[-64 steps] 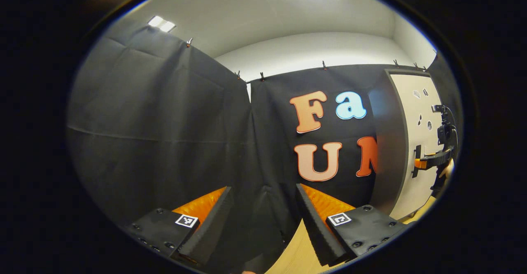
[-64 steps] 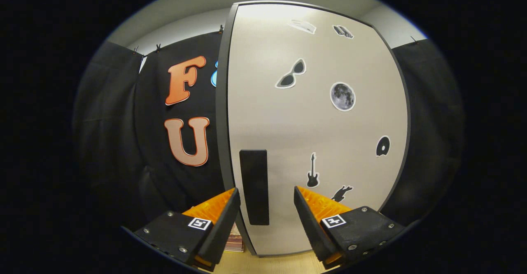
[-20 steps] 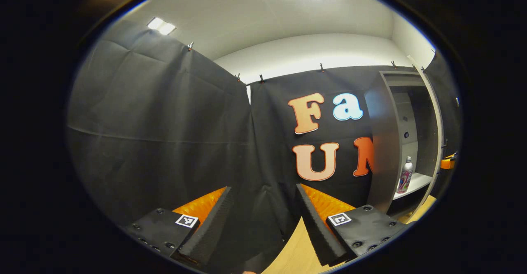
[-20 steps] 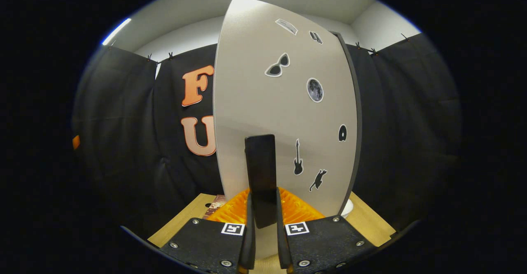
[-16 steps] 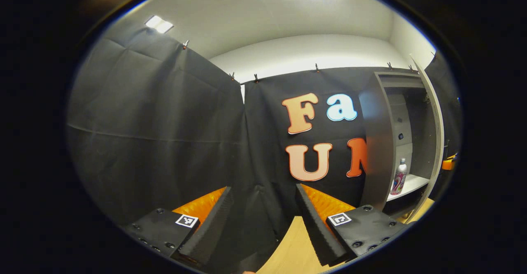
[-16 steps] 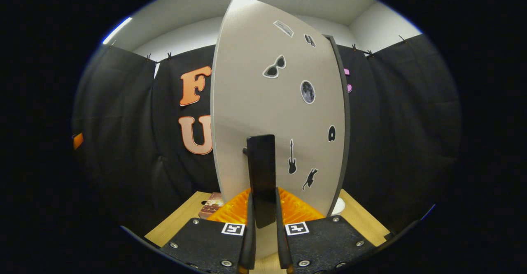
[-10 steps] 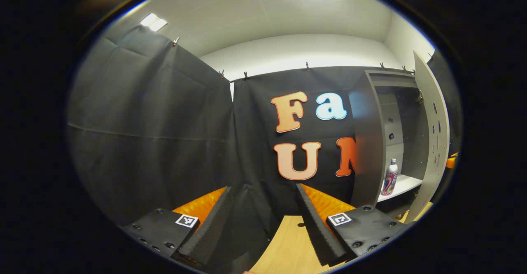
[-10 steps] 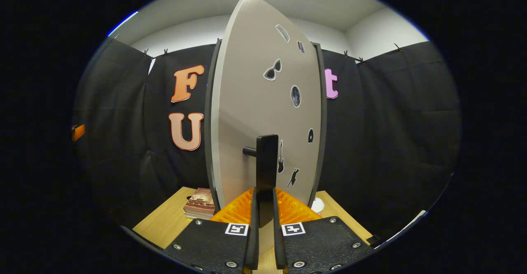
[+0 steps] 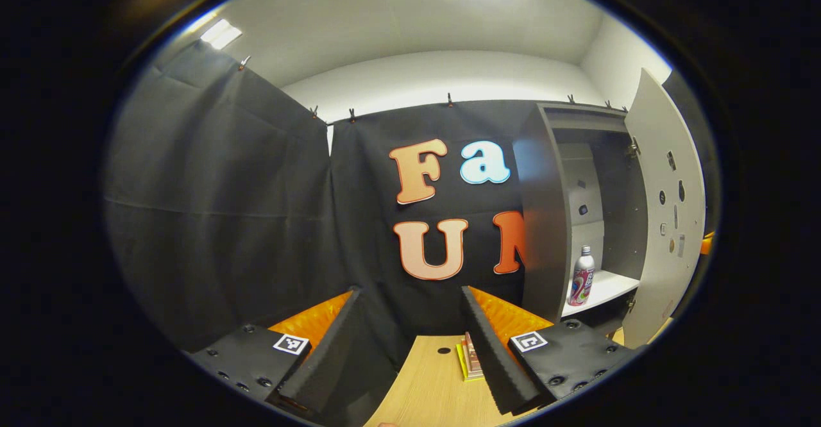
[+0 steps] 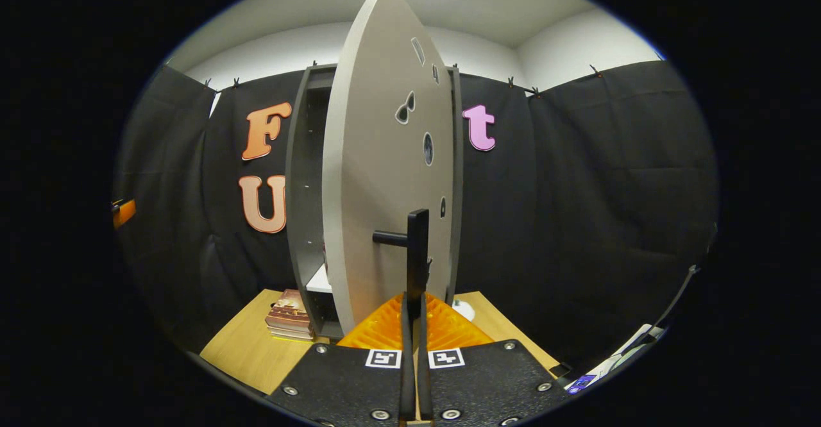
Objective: Open the cabinet door with the right hand, grasp the bottle in the cabinet with the left hand and place it on the coaster, then close the cabinet door with the right hand.
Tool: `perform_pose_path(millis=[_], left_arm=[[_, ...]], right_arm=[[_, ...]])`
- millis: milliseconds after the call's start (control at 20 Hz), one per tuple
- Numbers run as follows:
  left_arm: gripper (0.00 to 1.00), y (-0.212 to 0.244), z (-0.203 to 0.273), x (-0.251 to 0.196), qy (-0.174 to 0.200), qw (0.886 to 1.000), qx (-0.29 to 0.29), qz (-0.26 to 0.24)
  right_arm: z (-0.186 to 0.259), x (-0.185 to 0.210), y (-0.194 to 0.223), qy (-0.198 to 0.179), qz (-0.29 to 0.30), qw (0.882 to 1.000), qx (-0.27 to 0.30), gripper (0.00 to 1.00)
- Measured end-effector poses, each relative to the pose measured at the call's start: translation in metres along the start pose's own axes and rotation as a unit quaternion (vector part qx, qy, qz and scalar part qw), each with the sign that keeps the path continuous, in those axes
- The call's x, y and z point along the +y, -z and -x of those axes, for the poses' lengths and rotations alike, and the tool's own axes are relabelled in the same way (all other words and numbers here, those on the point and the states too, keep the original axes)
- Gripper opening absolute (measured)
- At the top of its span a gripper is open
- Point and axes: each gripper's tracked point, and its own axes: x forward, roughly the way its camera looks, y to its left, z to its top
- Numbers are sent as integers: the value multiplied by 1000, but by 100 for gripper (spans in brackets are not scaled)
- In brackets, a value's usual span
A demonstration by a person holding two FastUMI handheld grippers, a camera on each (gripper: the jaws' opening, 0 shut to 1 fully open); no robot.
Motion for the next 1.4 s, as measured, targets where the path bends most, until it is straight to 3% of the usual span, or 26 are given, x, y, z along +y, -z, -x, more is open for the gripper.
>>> perform_pose_path(millis=[250,800,1400], left_arm=[[97,5,-9,-27,18,1000,7,10],[97,18,-20,-92,40,999,27,18],[99,16,-38,-217,86,995,30,37]], right_arm=[[1,-17,-1,19,-2,1000,-4,1],[1,-32,1,-3,-14,1000,-2,0],[-5,-44,2,-18,-28,999,-3,0]])
